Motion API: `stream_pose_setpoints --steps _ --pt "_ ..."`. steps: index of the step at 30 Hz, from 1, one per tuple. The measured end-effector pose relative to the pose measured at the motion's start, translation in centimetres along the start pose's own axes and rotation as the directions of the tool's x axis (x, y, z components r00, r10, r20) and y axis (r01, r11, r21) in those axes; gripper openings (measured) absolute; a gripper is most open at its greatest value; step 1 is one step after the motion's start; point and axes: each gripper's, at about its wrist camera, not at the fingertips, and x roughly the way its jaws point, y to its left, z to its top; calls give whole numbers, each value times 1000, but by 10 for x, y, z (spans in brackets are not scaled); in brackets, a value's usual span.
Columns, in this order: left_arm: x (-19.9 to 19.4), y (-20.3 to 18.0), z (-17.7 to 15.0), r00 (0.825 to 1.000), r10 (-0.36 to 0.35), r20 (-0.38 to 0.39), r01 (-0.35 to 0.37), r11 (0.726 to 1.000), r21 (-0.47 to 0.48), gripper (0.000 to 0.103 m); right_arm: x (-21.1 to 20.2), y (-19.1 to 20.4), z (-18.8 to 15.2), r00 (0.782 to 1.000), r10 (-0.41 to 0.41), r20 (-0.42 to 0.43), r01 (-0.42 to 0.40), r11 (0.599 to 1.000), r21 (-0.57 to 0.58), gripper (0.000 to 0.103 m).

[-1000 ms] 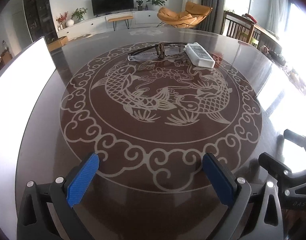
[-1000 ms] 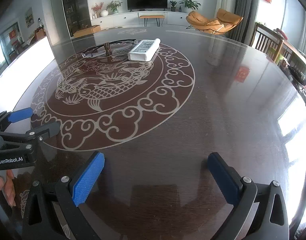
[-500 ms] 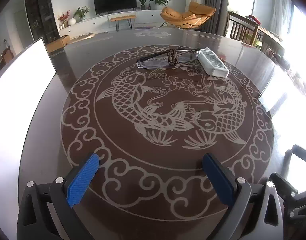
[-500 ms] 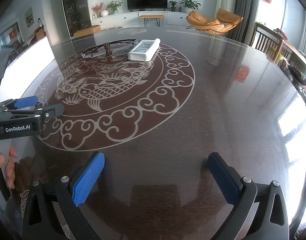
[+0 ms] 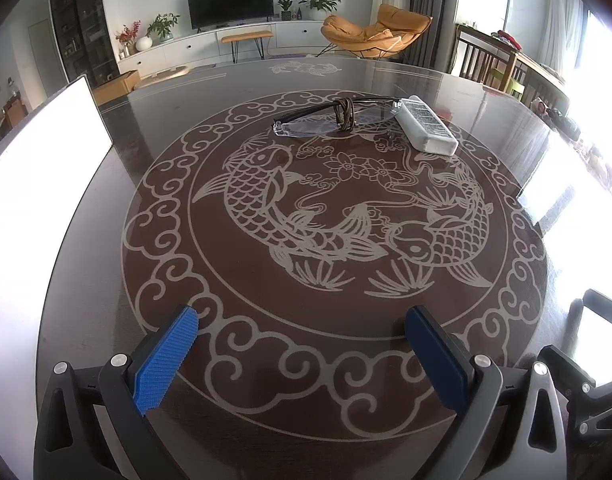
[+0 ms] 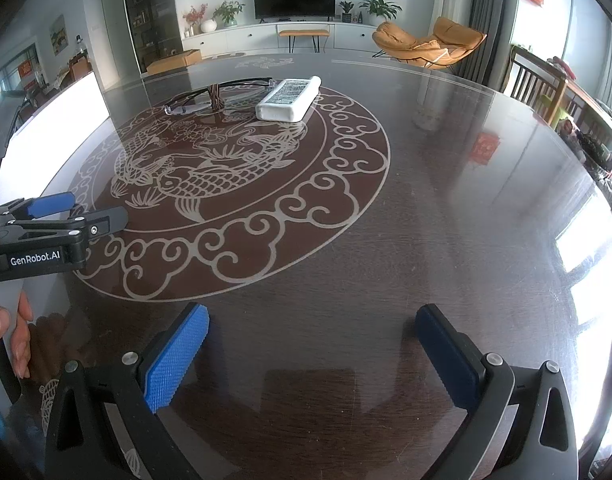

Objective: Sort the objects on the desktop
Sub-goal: 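Grasp the white lotion bottle with the right gripper and lift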

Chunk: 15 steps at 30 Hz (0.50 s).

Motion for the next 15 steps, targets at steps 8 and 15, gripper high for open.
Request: stream_pose_setpoints --steps 8,15 --pt "0 0 0 1000 0 0 0 1000 0 103 20 3 28 1000 15 -15 -15 1000 -19 103" --pt "0 0 0 1000 0 1 0 1000 0 103 80 3 109 998 -66 -19 68 993 94 103"
